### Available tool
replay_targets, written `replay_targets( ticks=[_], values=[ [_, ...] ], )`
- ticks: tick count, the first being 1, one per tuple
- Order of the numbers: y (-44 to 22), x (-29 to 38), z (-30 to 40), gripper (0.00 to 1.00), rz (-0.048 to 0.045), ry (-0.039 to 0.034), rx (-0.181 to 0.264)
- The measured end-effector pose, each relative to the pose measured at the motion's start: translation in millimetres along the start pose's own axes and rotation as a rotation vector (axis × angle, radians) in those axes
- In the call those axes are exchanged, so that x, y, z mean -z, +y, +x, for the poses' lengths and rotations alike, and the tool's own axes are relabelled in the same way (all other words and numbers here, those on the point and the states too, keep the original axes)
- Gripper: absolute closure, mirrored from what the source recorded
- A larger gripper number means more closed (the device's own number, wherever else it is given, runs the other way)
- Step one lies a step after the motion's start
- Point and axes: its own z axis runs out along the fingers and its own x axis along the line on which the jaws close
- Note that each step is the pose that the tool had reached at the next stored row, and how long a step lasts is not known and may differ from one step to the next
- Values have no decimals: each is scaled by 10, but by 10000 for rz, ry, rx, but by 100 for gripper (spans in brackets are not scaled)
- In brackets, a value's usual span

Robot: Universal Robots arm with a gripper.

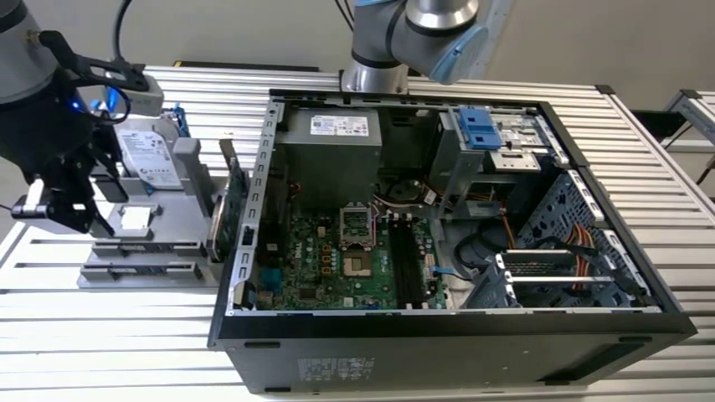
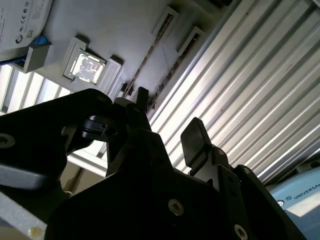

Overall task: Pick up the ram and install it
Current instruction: 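Pick up the ram and move it above insertion slot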

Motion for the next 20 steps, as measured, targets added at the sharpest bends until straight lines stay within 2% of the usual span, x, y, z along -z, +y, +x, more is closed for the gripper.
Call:
replay_targets(
  ticks=[10, 20],
  values=[
    [0, -48, 2, 100, 6, 11, 1],
    [0, -105, 4, 100, 6, 101, 1]
  ],
)
